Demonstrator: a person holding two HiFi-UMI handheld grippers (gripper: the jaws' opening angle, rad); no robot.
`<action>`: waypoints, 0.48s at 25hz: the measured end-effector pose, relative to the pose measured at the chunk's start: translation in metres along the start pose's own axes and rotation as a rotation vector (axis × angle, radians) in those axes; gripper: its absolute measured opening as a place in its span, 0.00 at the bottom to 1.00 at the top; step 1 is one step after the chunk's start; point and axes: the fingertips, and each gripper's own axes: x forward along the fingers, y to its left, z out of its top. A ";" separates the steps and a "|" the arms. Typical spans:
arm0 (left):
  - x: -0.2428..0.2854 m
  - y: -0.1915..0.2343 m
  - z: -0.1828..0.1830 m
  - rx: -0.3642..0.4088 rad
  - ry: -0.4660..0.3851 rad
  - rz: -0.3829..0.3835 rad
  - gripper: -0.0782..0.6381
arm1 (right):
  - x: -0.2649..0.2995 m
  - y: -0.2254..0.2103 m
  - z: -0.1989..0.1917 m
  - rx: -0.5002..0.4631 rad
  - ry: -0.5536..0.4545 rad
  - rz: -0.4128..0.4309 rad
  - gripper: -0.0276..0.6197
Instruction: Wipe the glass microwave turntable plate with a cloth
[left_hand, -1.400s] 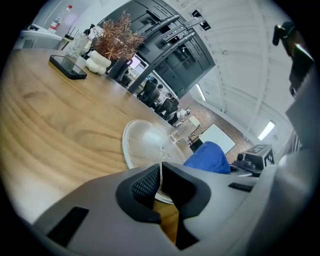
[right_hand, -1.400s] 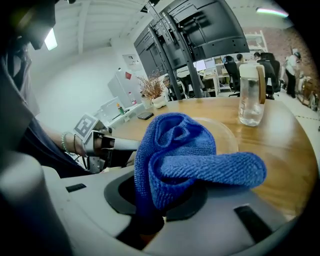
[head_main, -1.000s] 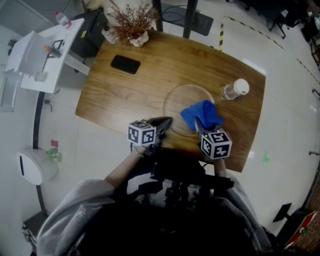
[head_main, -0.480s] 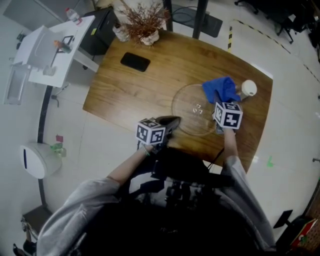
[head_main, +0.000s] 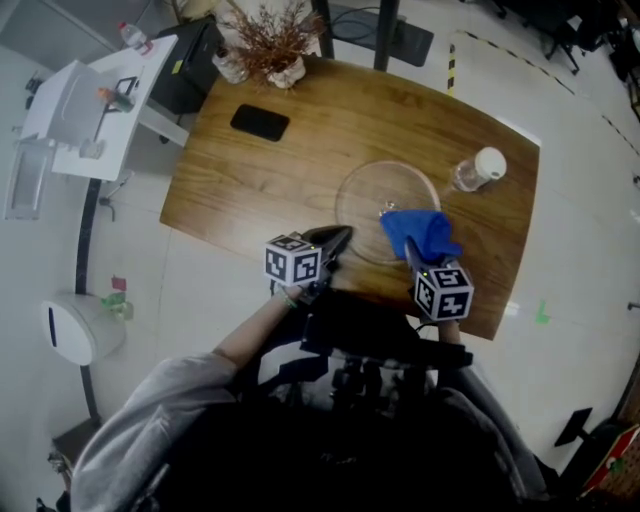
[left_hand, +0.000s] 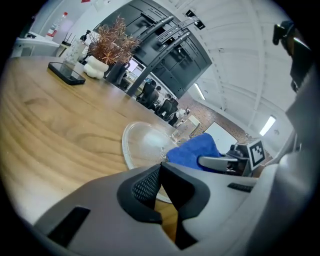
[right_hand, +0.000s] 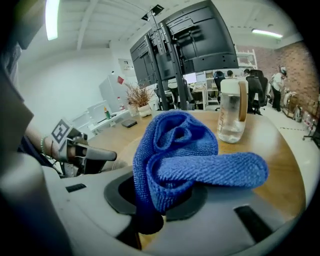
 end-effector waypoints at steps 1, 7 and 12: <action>0.000 0.000 0.000 0.001 0.003 0.002 0.10 | -0.006 0.006 -0.006 0.001 0.008 0.018 0.18; 0.001 0.001 0.001 -0.012 0.000 0.011 0.10 | -0.030 0.037 -0.037 -0.011 0.059 0.125 0.18; 0.003 0.001 -0.001 0.011 0.009 0.020 0.10 | -0.031 0.034 -0.039 -0.030 0.056 0.125 0.18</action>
